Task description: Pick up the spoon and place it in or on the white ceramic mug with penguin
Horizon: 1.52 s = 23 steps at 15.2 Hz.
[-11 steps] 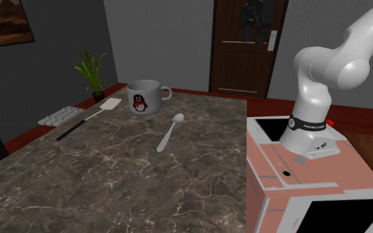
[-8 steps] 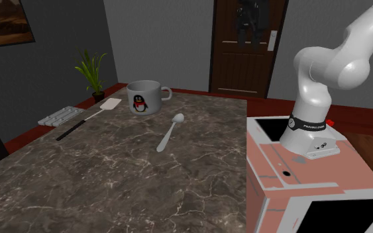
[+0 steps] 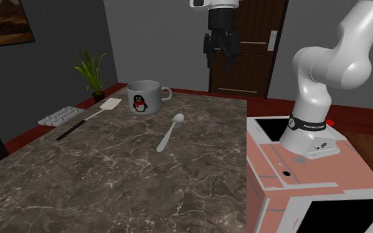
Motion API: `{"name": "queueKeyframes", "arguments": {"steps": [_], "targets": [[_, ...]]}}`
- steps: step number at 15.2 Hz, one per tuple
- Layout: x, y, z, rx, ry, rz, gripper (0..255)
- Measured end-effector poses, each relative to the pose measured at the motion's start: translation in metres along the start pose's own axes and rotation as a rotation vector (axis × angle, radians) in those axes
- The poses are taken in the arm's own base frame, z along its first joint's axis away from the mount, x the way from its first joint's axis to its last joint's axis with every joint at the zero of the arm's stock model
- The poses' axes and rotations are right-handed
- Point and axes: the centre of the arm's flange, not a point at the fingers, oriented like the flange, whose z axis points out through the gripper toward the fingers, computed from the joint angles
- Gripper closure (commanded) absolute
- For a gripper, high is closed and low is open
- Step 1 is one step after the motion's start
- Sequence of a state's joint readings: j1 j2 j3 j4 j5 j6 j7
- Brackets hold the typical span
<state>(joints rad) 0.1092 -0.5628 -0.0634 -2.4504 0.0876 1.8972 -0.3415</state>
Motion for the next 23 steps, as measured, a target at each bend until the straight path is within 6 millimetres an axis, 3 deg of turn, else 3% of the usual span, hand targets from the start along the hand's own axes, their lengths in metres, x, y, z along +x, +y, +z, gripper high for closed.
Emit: {"name": "queueKeyframes", "arguments": {"steps": [6,15,18,23], "targets": [[0.052,0.021,0.051,0.038,0.037,-0.236,0],[0.143,0.023,0.123,0.093,0.092,-0.592,0],[0.155,0.02,0.137,0.099,0.098,-0.632,0],[0.157,0.017,0.164,0.1,0.099,-0.638,0]]}}
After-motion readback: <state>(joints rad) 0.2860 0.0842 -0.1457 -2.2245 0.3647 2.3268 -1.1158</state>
